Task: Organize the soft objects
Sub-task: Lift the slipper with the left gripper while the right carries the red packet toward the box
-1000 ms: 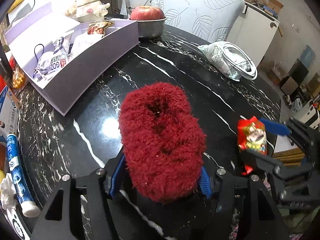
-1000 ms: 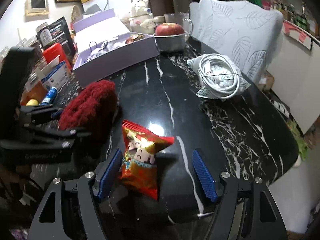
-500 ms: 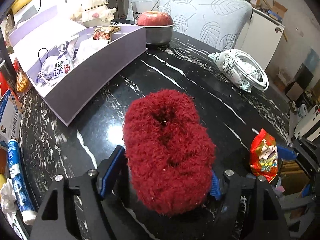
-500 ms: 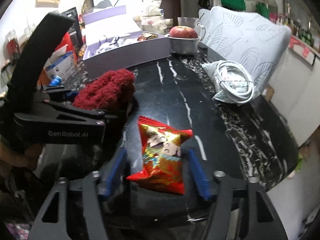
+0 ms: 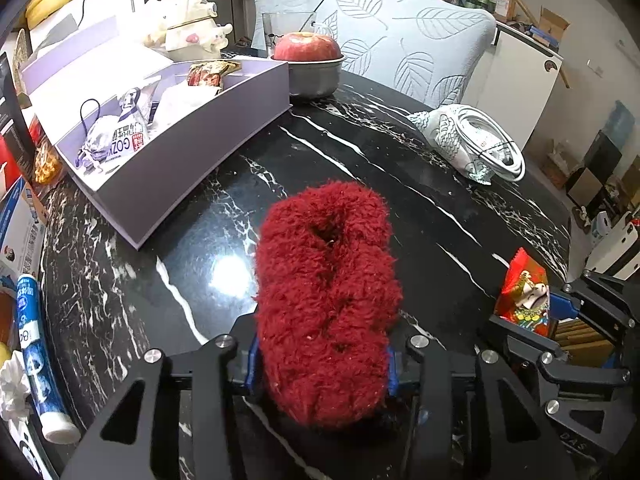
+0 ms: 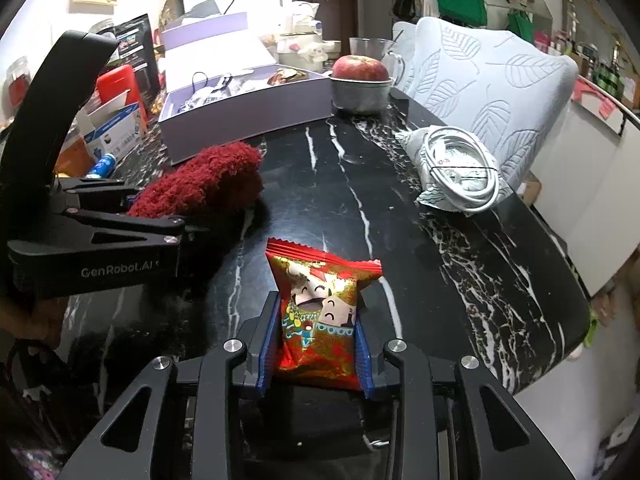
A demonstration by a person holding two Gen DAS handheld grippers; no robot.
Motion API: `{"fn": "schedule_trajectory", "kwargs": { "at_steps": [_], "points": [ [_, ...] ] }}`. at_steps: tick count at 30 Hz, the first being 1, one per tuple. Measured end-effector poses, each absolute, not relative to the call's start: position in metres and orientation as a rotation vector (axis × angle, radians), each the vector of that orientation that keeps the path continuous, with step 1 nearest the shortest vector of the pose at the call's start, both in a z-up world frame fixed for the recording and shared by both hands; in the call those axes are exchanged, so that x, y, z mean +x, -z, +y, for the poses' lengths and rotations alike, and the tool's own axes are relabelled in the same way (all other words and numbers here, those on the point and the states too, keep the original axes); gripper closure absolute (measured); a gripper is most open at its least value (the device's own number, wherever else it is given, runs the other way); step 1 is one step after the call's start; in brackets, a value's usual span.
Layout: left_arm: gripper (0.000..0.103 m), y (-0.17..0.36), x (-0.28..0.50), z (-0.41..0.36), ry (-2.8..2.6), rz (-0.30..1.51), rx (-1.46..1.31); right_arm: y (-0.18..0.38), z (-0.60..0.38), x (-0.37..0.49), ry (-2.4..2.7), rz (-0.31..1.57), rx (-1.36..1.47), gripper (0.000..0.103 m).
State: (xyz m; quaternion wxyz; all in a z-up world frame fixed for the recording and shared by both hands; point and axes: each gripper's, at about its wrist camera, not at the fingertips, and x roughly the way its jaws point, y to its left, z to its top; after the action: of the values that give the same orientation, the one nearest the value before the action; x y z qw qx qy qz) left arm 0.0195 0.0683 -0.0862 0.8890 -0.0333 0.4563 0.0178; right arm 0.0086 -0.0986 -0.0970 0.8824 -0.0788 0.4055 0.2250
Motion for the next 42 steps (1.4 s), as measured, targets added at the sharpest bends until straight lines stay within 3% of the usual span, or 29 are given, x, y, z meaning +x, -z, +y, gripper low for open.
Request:
{"fn": "schedule_trajectory", "kwargs": {
  "at_steps": [23,42],
  "points": [
    [0.059,0.048,-0.045,0.069,-0.085,0.849,-0.105,0.067,-0.092,-0.026,-0.562,0.756,-0.137,0.071],
    [0.059,-0.016,-0.062,0.094,-0.14,0.675,-0.112,-0.001,-0.068,-0.022,-0.674,0.575,-0.167,0.071]
  ]
}}
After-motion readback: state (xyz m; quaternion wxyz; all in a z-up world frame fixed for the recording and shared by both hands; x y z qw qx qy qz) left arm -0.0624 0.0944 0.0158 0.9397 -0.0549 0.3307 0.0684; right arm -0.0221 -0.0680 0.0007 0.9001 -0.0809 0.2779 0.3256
